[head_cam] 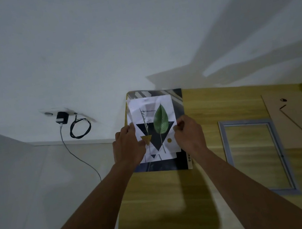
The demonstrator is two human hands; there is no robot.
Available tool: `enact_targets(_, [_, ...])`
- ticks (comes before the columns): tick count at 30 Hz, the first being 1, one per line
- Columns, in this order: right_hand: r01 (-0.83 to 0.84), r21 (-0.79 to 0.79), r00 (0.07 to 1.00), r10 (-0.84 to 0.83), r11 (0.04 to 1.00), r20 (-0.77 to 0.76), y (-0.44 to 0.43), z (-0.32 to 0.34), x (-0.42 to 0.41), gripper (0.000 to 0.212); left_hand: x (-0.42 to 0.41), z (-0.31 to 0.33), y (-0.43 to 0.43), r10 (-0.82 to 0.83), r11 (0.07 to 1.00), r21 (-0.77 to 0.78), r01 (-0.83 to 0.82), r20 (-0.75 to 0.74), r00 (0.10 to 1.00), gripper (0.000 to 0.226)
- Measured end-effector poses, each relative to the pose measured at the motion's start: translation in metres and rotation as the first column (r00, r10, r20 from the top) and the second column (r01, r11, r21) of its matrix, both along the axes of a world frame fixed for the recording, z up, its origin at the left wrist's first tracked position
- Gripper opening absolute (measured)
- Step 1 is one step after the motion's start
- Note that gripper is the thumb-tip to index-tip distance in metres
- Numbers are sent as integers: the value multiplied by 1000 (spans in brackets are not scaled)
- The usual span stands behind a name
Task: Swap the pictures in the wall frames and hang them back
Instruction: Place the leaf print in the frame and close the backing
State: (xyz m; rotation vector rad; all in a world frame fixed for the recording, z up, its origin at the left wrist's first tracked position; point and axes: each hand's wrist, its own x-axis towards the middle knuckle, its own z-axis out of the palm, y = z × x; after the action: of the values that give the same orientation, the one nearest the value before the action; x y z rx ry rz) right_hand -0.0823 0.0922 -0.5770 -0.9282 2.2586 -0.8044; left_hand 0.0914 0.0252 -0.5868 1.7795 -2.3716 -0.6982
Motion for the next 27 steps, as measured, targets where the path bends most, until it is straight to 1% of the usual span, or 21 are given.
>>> enact_targets(2, [8, -38, 1000, -7, 999, 23, 1, 7, -3, 16, -2, 2, 0, 32, 999, -7, -33, -12, 999, 68])
enact_targets(4, [18, -68, 996, -12, 998, 84, 0, 12, -8, 19, -5, 9, 0, 57, 998, -31, -59, -74, 996, 63])
enact_targets(7, [97, -106, 968, -69, 990, 243, 1, 18, -18, 23, -13, 23, 0, 91, 993, -46, -109, -287, 954, 48])
enact_targets(8, [125, -111, 953, -88, 986, 289, 2, 22, -20, 22, -15, 30, -1, 130, 989, -17, -145, -349, 928, 45])
enact_targets(10, [146, -112, 942, -104, 983, 319, 5, 33, -26, 20, -19, 40, -7, 217, 976, 91, -197, -435, 874, 41])
enact_targets(13, [119, -107, 953, -83, 987, 291, 15, 46, -35, 18, -23, 60, -15, 309, 945, 262, -196, -520, 796, 34])
enact_targets(15, [105, -102, 960, -74, 989, 269, 24, 54, -42, 18, -26, 73, -16, 344, 923, 351, -158, -570, 746, 31])
enact_targets(18, [97, -74, 971, -78, 993, 225, 39, 66, -51, 19, -38, 95, -8, 313, 929, 355, -101, -614, 725, 29])
enact_targets(19, [85, -57, 981, -74, 995, 180, 45, 70, -52, 26, -44, 101, -4, 308, 932, 351, -93, -628, 714, 29])
enact_targets(21, [46, -43, 998, -44, 998, 34, 59, 79, -52, 49, -58, 111, 7, 321, 928, 361, -88, -659, 681, 29])
enact_targets(22, [9, -54, 999, -10, 998, -34, 67, 84, -50, 55, -66, 115, 14, 337, 922, 376, -90, -669, 663, 28])
enact_targets(23, [-42, -67, 996, 36, 997, -83, 74, 90, -48, 55, -73, 121, 23, 340, 920, 382, -84, -676, 654, 29])
enact_targets(25, [-158, -66, 979, 148, 985, -137, 88, 102, -41, 48, -87, 123, 38, 337, 919, 389, -67, -684, 648, 32])
enact_targets(27, [-237, -56, 958, 224, 970, -179, 102, 111, -34, 45, -100, 125, 53, 312, 924, 380, -46, -677, 666, 34])
